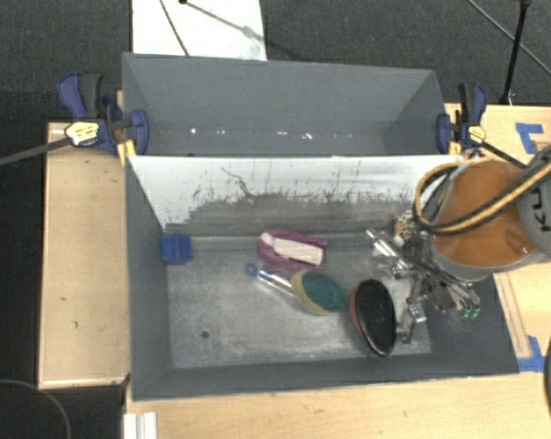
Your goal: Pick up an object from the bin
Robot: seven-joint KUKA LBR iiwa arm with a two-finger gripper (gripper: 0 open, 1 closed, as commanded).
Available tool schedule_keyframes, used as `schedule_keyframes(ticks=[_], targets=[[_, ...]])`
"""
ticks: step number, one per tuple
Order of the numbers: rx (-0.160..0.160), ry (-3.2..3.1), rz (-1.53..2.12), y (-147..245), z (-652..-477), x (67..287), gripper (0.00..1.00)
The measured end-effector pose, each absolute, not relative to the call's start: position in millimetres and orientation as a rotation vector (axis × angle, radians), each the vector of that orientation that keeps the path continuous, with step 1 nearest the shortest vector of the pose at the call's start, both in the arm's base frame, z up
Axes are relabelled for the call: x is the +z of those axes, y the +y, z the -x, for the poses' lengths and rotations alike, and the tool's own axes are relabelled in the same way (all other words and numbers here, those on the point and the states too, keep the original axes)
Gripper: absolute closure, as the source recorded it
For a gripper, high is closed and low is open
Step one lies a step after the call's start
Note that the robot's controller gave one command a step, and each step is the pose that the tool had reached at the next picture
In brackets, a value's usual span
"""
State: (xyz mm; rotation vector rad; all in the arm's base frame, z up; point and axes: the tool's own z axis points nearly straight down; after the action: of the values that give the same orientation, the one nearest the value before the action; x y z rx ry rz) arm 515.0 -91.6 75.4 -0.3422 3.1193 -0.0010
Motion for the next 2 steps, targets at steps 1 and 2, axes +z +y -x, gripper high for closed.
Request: schedule_keyframes(ticks=[1, 2], targets=[[0.008, 3.108, 0.46, -12, -498.6, 70, 0.0], [0.004, 3.042, 0.77, 27, -540.3, 70, 0.0]])
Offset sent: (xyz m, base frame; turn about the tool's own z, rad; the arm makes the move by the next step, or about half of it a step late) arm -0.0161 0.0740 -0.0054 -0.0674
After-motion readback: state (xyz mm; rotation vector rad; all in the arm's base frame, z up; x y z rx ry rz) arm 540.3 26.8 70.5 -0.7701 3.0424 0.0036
